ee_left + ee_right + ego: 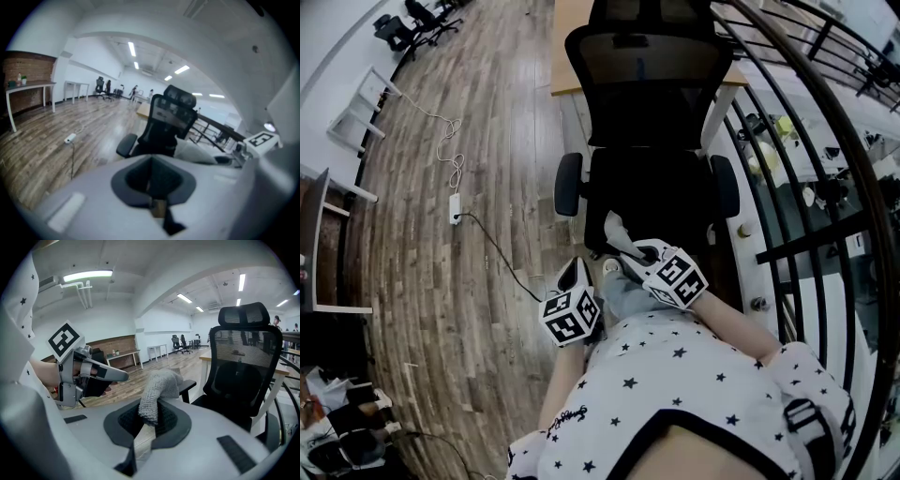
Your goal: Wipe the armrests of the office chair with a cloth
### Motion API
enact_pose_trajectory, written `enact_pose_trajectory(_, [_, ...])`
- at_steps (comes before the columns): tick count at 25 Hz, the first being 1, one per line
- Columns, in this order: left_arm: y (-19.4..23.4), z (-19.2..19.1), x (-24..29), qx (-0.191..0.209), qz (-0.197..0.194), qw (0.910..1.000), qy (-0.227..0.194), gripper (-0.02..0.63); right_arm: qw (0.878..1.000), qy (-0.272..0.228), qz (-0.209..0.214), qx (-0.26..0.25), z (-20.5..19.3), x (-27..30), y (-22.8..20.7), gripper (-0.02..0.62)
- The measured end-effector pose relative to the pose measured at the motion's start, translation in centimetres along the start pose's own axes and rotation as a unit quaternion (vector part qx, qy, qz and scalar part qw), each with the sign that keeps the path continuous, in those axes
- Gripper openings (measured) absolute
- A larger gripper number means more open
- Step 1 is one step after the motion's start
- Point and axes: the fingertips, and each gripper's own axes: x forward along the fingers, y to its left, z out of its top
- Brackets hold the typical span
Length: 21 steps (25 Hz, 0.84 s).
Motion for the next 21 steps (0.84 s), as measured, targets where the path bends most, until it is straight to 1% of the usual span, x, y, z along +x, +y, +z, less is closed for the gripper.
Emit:
enact_pose_trajectory(13, [-0.16, -0.16, -0.01, -0.010, 0.000, 0.9999, 0.003, 0.003, 1.000, -0.011, 0.012, -0.004, 0.92, -0.14, 0.38, 0.026])
enact_pose_trajectory(21, [-0.28, -0.10, 0.19, -0.012, -0.003, 0.9999, 0.002, 0.003, 1.000, -0.013, 0.011, -0.008, 0.86, -0.17, 0.28, 0.026])
